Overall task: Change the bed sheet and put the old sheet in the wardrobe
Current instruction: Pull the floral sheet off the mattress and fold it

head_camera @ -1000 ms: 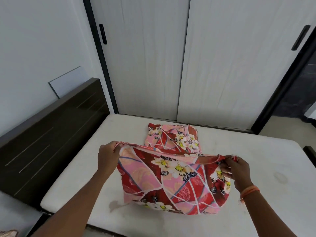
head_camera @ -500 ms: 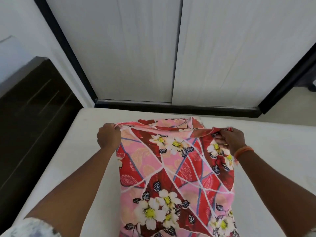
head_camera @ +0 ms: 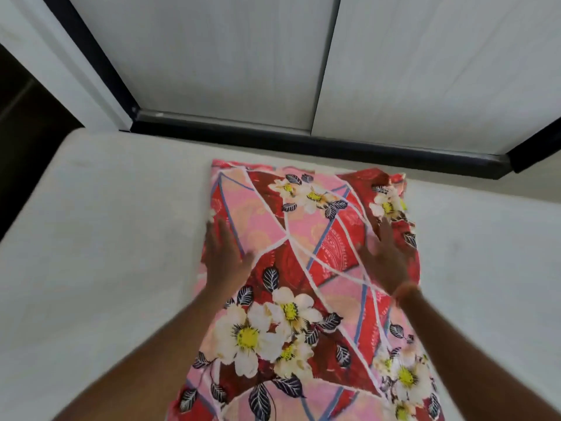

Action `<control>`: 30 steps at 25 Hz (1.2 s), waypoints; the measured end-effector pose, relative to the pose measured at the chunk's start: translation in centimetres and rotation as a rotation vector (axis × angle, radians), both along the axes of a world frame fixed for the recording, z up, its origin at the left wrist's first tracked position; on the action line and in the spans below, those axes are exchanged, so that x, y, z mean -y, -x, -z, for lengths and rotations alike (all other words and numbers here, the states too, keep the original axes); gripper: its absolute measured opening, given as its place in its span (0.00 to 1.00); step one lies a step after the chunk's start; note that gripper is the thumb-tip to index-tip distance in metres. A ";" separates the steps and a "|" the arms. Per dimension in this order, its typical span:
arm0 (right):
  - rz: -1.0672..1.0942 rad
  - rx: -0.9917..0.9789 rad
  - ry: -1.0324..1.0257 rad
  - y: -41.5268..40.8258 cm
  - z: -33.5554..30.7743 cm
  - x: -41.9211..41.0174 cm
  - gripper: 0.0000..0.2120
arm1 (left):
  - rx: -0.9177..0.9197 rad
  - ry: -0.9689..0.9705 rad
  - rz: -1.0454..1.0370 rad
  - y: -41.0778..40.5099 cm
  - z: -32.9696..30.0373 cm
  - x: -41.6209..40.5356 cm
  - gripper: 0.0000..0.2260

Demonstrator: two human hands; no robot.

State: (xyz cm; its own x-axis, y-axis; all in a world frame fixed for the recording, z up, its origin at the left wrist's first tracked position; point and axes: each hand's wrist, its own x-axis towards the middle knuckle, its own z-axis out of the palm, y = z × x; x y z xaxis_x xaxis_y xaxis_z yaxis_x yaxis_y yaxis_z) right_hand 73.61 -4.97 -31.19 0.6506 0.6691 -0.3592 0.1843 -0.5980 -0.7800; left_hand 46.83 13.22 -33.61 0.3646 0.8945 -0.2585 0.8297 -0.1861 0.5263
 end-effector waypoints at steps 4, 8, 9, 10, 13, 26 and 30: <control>-0.005 0.336 0.326 7.8 4.0 13.8 0.42 | -0.263 -0.025 0.063 10.2 4.9 13.1 0.46; 0.297 0.150 0.727 11.9 3.6 22.7 0.55 | -0.313 0.079 -0.139 14.8 2.7 17.5 0.44; 0.317 0.118 0.749 12.0 3.6 23.2 0.50 | -0.282 0.122 -0.209 15.2 2.3 17.7 0.41; 0.347 0.095 0.721 11.8 3.4 23.2 0.44 | -0.233 0.177 -0.293 15.5 2.3 17.7 0.39; 0.515 -0.152 0.558 11.6 2.1 23.0 0.24 | -0.165 0.420 -0.390 16.4 1.3 17.1 0.27; 0.494 -0.546 0.371 10.2 -11.5 24.8 0.07 | 0.236 0.742 -0.649 16.7 -14.2 16.9 0.10; 0.424 -0.456 0.377 10.7 -14.7 27.1 0.07 | 0.293 0.696 -0.694 17.6 -18.5 19.1 0.08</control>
State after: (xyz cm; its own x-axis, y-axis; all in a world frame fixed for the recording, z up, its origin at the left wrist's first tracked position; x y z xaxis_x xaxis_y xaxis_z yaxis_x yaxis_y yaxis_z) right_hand 62.95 -32.08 -16.54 0.5571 0.1702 -0.8129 -0.4168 -0.7893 -0.4509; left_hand 29.22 -5.91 -15.10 -0.0439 0.6183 -0.7847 0.4600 0.7098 0.5335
